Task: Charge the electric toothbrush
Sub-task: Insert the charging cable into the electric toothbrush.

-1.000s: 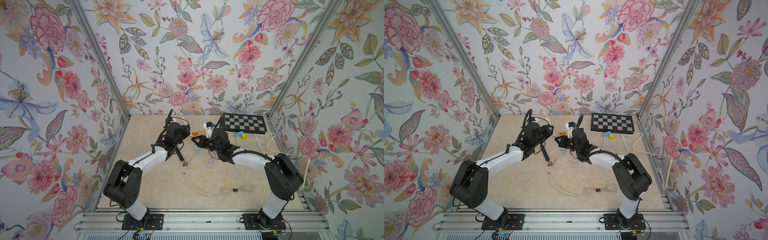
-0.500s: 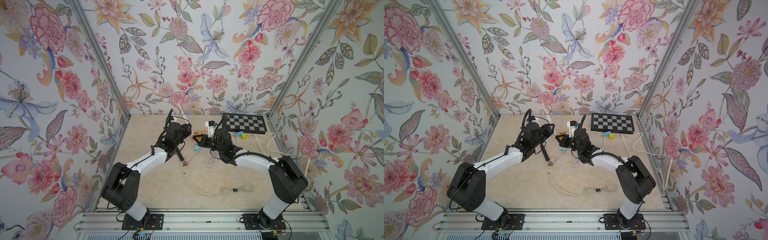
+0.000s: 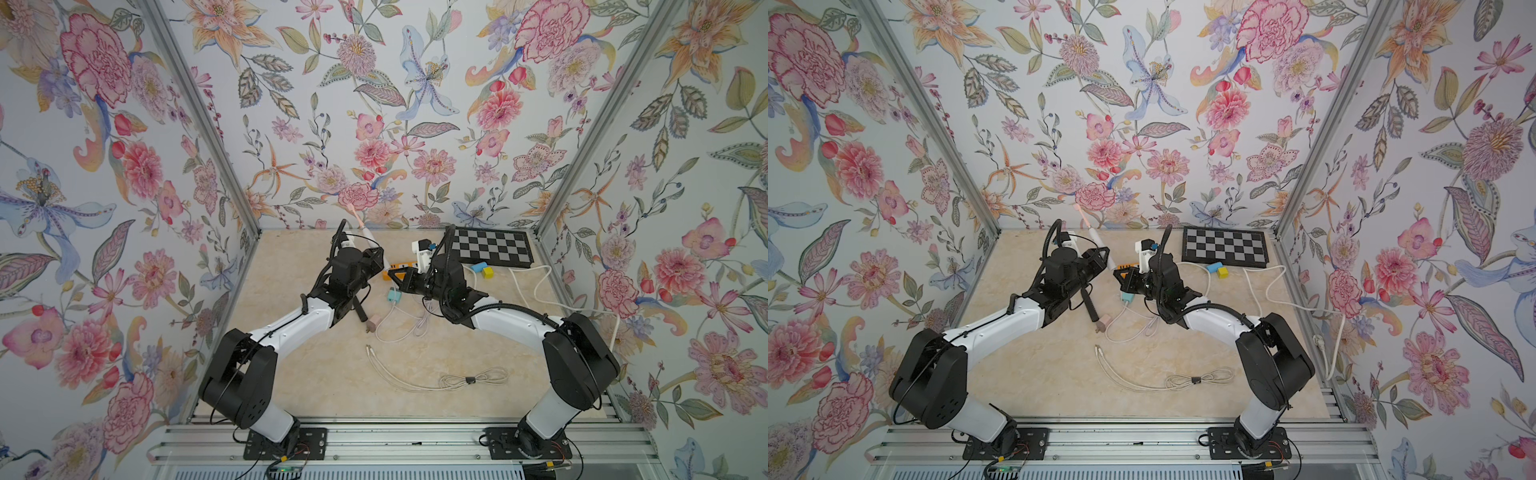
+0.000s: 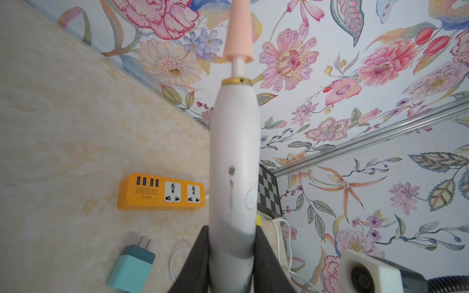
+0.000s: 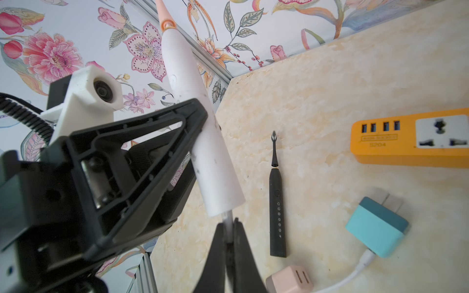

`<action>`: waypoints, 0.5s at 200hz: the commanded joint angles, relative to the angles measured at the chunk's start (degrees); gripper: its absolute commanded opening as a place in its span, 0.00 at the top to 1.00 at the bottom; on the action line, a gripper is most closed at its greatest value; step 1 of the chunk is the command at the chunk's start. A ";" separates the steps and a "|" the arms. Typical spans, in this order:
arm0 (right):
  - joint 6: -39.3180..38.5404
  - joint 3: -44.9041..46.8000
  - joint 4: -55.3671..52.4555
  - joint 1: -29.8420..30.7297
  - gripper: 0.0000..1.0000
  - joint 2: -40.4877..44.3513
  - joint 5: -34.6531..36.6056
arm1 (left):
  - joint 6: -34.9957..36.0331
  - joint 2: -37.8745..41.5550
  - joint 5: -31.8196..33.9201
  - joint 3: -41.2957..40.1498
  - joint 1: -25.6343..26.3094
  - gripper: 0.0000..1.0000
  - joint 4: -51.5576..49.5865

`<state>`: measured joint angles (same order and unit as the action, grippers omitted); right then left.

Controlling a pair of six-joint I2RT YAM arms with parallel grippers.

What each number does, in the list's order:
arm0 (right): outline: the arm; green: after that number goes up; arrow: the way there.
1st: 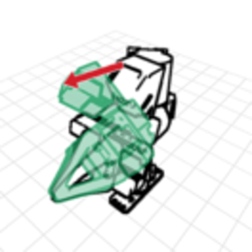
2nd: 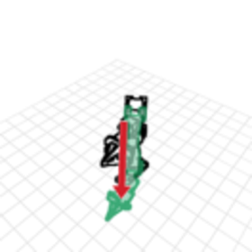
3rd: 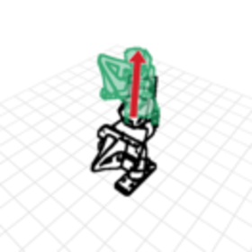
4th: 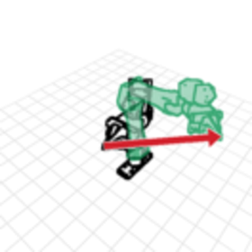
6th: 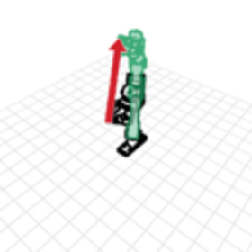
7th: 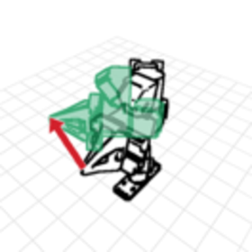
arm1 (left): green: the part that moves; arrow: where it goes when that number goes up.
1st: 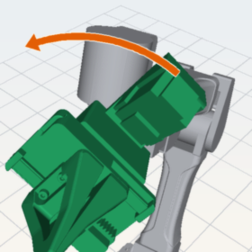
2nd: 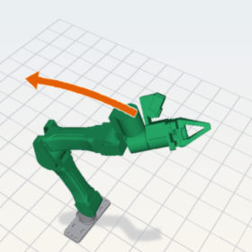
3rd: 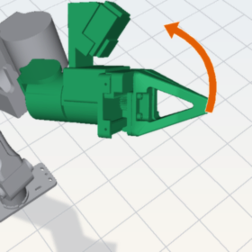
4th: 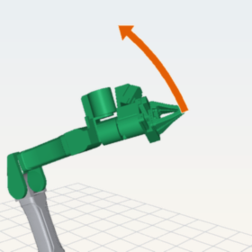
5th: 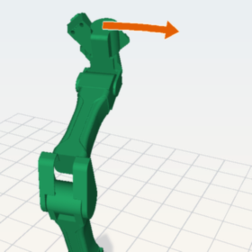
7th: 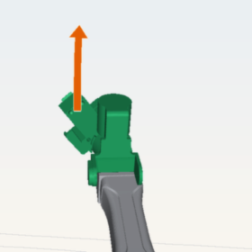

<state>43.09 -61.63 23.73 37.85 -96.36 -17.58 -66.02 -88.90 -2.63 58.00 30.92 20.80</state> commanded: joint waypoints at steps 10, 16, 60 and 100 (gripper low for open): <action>-0.73 -5.98 11.52 -2.65 1.00 -0.67 6.21 | 1.77 1.13 -16.30 -1.67 9.30 1.00 -8.17; -0.65 -5.50 12.75 -2.54 1.00 -0.51 5.57 | 1.75 0.79 -16.45 -1.66 9.21 1.00 -8.06; -3.86 2.00 12.78 -1.99 0.86 5.13 3.72 | 5.12 0.06 -12.51 0.33 1.93 1.00 -11.16; -9.99 11.98 0.89 -1.90 0.60 16.83 9.34 | 12.48 -7.62 -3.90 7.04 -5.84 1.00 -19.90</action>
<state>37.89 -52.71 26.06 36.23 -87.26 -14.90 -58.98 -90.98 -7.11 61.36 29.06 10.17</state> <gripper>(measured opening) 0.380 0.265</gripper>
